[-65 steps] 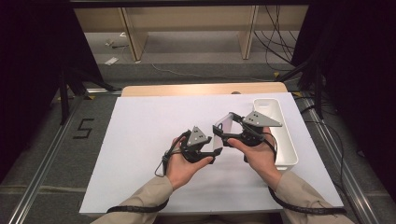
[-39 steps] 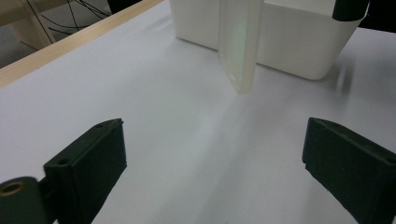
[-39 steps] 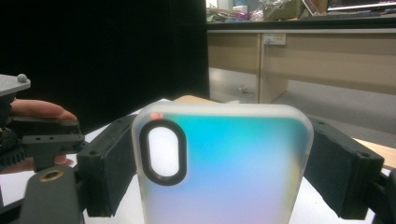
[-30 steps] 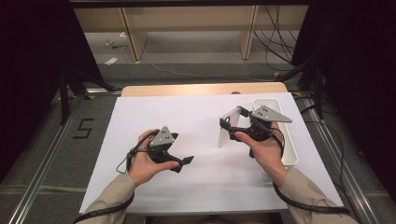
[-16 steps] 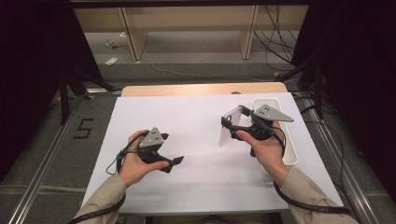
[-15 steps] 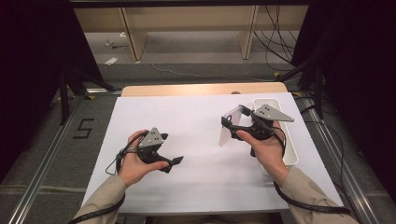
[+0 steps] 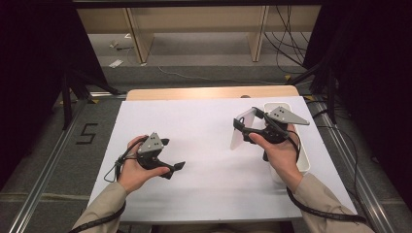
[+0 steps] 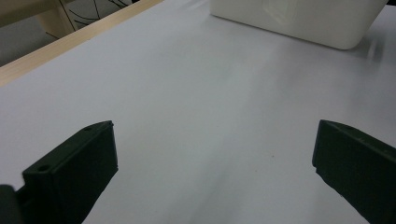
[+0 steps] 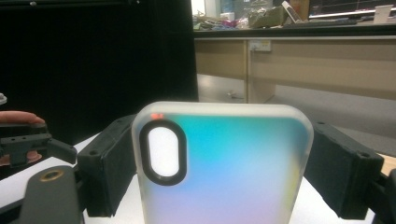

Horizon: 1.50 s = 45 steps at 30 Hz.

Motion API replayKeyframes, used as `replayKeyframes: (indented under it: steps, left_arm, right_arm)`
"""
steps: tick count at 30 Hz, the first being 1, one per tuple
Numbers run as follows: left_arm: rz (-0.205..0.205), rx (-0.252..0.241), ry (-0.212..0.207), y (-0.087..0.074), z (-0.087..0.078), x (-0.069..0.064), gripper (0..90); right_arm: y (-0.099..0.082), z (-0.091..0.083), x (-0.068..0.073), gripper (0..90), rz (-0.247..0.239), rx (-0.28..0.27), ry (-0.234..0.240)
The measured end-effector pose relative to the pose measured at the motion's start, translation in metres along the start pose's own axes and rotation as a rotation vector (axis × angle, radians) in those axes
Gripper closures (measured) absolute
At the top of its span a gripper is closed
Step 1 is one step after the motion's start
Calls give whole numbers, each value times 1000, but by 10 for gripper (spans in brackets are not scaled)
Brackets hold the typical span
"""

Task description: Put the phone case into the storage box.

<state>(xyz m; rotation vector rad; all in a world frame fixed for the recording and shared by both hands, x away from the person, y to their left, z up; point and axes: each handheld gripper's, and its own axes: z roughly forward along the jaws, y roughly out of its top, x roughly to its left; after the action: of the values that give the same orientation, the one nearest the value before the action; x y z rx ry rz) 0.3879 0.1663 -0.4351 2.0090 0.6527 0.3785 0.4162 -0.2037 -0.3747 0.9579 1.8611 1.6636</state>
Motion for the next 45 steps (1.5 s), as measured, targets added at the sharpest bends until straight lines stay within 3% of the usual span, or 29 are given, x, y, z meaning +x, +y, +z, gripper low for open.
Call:
replayKeyframes:
  steps: [19,45]
  left_arm:
    - [-5,-9,14,-1,-1,2,0]
    - [-5,-16,16,0,-1,1,0]
  right_arm:
    - [9,-9,-14,178,15,-12,-50]
    - [19,-23,-43,178,20,-43,-156]
